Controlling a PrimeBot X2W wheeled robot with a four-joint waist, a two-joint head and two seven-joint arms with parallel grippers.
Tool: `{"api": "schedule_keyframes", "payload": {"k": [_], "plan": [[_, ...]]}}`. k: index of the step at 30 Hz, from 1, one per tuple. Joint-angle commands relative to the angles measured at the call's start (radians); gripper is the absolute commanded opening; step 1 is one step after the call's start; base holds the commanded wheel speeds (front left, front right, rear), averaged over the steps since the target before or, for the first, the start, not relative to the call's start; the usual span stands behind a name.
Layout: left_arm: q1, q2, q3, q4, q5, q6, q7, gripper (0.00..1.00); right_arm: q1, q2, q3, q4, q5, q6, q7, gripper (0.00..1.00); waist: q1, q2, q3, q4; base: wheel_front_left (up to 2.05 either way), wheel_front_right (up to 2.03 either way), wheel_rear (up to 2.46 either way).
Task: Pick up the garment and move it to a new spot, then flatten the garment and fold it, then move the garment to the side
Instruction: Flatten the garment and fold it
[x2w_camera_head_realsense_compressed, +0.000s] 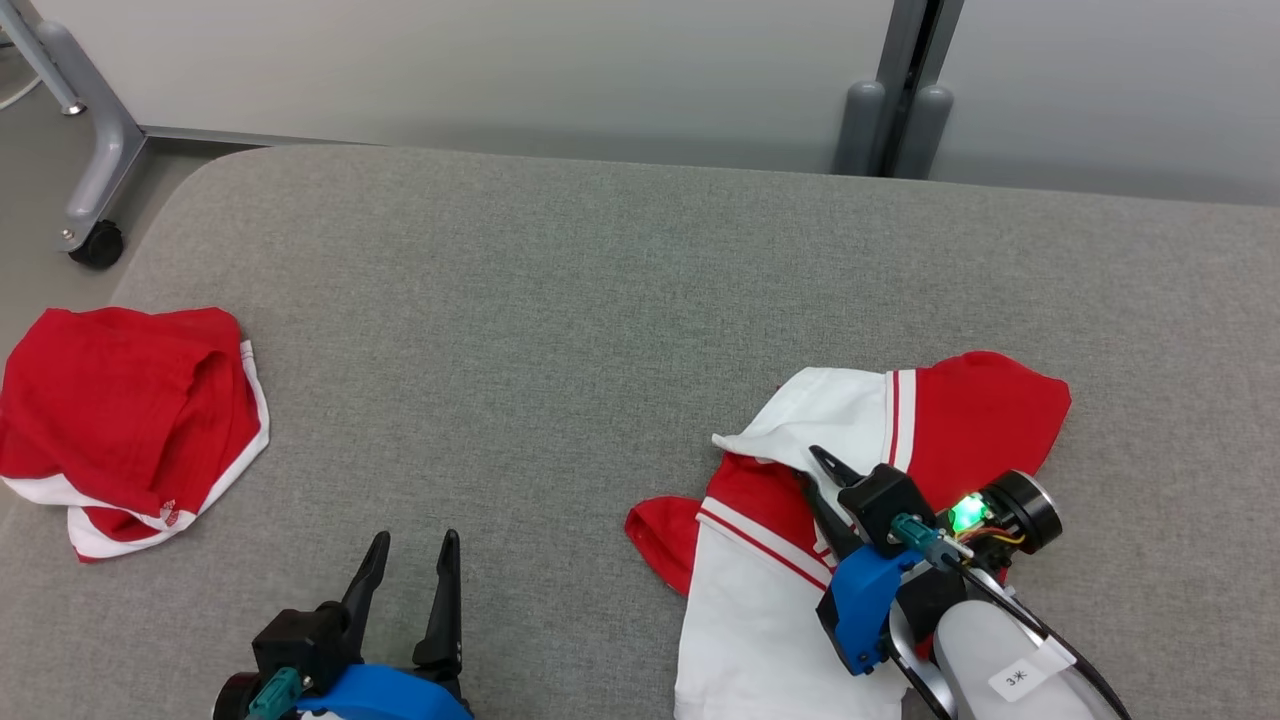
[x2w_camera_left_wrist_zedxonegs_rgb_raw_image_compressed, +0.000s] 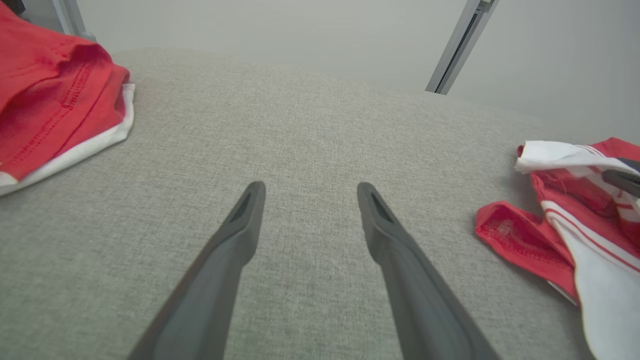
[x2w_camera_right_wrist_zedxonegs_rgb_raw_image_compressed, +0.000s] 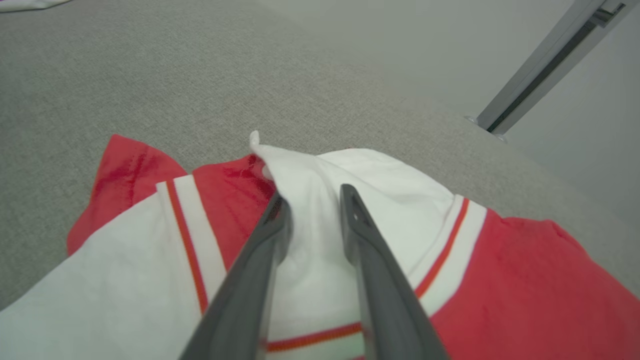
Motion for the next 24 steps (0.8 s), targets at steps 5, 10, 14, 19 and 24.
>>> {"api": "schedule_keyframes", "payload": {"k": [5, 10, 14, 19, 24], "plan": [[0.010, 0.009, 0.004, 0.004, -0.005, -0.001, -0.003, 1.00, -0.020, -0.004, -0.035, -0.010, 0.025, 0.000, -0.040, 0.00, -0.0002, 0.0000, -0.013, -0.004, 0.00, 0.00, 0.00], [0.020, 0.005, 0.009, 0.011, 0.002, -0.001, -0.003, 1.00, -0.084, -0.003, -0.071, -0.044, 0.064, 0.000, -0.116, 0.00, -0.0002, 0.0000, -0.035, -0.009, 0.00, 0.00, 0.00], [0.037, 0.001, 0.011, 0.014, 0.008, -0.001, -0.003, 1.00, -0.182, -0.002, -0.030, -0.091, 0.105, 0.000, -0.156, 0.00, -0.0002, 0.0000, -0.060, -0.018, 0.00, 0.00, 0.00], [0.046, -0.003, 0.006, 0.018, 0.017, -0.001, -0.003, 1.00, -0.367, -0.002, 0.073, -0.143, 0.198, 0.000, -0.180, 0.00, -0.0002, 0.0000, -0.084, -0.020, 0.00, 0.00, 0.00], [0.038, -0.005, -0.009, 0.019, 0.017, -0.001, -0.003, 1.00, -0.566, -0.004, 0.057, -0.108, 0.231, 0.000, -0.182, 0.00, -0.0002, 0.0000, -0.082, 0.004, 0.00, 0.00, 0.00]]}}
